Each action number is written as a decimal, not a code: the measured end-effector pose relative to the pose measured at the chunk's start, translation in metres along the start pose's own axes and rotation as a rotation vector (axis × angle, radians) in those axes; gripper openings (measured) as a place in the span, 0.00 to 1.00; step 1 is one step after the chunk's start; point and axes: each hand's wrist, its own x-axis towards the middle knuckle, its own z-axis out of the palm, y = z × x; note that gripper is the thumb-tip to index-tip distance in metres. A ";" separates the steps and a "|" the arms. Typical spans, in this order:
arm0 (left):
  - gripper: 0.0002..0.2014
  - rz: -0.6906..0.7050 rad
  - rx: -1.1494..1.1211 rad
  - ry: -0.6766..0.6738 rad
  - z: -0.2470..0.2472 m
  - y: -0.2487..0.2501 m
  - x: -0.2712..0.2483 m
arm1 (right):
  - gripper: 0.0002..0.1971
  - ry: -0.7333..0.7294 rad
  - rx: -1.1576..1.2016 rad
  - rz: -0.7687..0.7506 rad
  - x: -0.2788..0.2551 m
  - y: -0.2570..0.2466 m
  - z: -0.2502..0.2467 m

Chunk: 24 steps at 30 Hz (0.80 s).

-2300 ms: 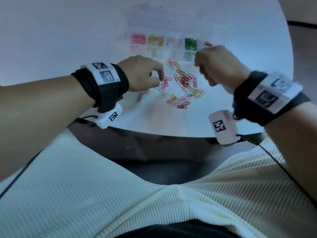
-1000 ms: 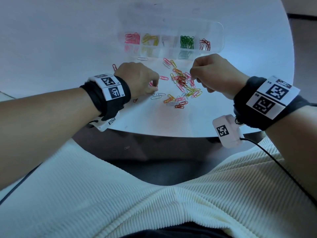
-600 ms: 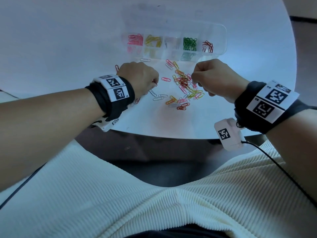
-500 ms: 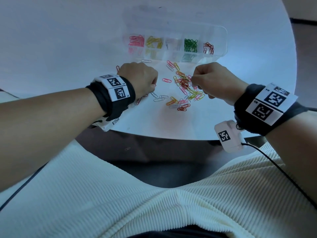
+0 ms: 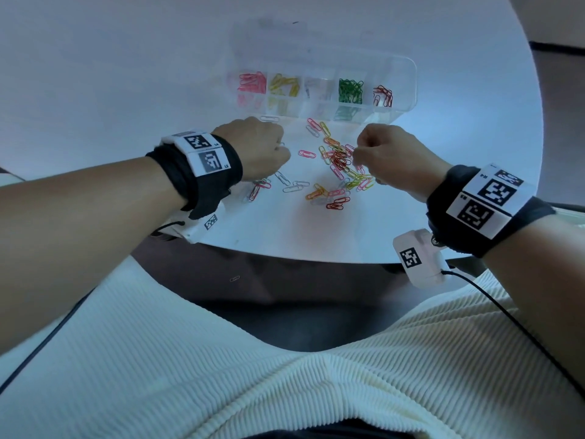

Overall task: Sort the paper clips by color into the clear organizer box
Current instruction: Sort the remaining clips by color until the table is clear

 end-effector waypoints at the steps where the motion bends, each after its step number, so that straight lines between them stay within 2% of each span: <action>1: 0.13 0.017 -0.099 -0.001 -0.003 0.001 0.001 | 0.08 0.021 0.055 0.015 0.002 0.000 -0.003; 4: 0.18 0.066 -0.457 -0.085 -0.012 0.008 -0.001 | 0.08 0.079 0.352 0.056 0.006 -0.004 -0.017; 7: 0.10 -0.014 -1.000 -0.205 -0.025 0.017 -0.014 | 0.10 0.117 0.669 0.082 0.008 -0.013 -0.036; 10: 0.07 -0.047 -1.230 -0.178 -0.034 0.032 -0.018 | 0.09 0.086 0.999 0.076 0.013 -0.018 -0.055; 12: 0.09 -0.070 -1.284 -0.162 -0.039 0.041 -0.016 | 0.08 0.127 1.129 0.103 0.014 -0.018 -0.067; 15: 0.10 -0.148 -1.278 -0.157 -0.048 0.059 -0.004 | 0.17 0.189 1.213 0.166 0.016 -0.010 -0.077; 20: 0.07 -0.243 -1.315 -0.019 -0.066 0.104 0.023 | 0.16 0.195 1.275 0.260 0.021 -0.005 -0.076; 24: 0.08 -0.294 -1.343 -0.002 -0.076 0.130 0.037 | 0.22 0.157 1.276 0.315 0.026 -0.004 -0.076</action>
